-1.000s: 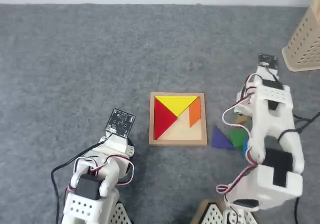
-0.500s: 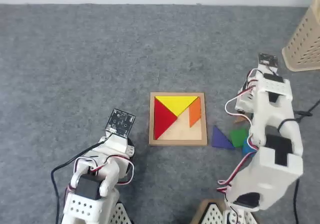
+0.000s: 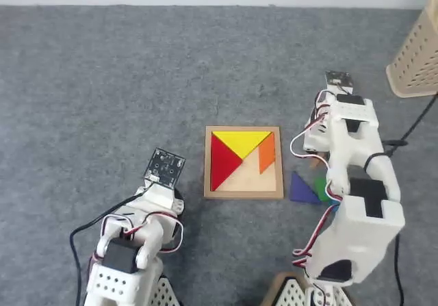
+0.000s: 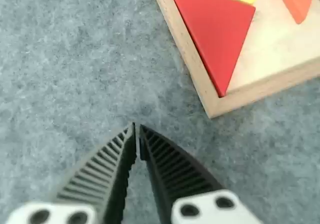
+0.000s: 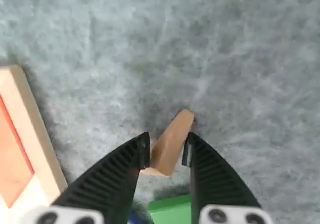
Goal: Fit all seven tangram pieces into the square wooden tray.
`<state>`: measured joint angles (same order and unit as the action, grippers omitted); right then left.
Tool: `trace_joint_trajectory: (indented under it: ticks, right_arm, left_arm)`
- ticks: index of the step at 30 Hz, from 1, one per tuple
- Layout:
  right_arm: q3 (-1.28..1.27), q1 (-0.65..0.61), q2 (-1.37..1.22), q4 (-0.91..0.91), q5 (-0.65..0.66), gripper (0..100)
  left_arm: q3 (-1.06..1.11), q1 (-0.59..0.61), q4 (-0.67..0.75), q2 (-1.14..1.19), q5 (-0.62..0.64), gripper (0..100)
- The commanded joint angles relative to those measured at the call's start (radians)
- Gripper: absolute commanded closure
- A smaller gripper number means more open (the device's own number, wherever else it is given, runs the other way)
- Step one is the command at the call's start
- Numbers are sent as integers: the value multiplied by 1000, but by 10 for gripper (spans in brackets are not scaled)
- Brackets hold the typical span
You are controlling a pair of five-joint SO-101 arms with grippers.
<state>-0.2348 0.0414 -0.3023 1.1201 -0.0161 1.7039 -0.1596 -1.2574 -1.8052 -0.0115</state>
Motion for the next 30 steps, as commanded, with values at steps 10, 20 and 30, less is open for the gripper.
trace_joint_trajectory:
  ticks: [10,20,30]
  right_arm:
    - [37,-38,113,82,25,991]
    - [44,-394,295,108,23,992]
    - [133,-440,51,36,-60,992]
  left_arm:
    - [-19,0,-6,-20,6,988]
    - [-19,0,-6,-20,6,988]
    - [-19,0,-6,-20,6,988]
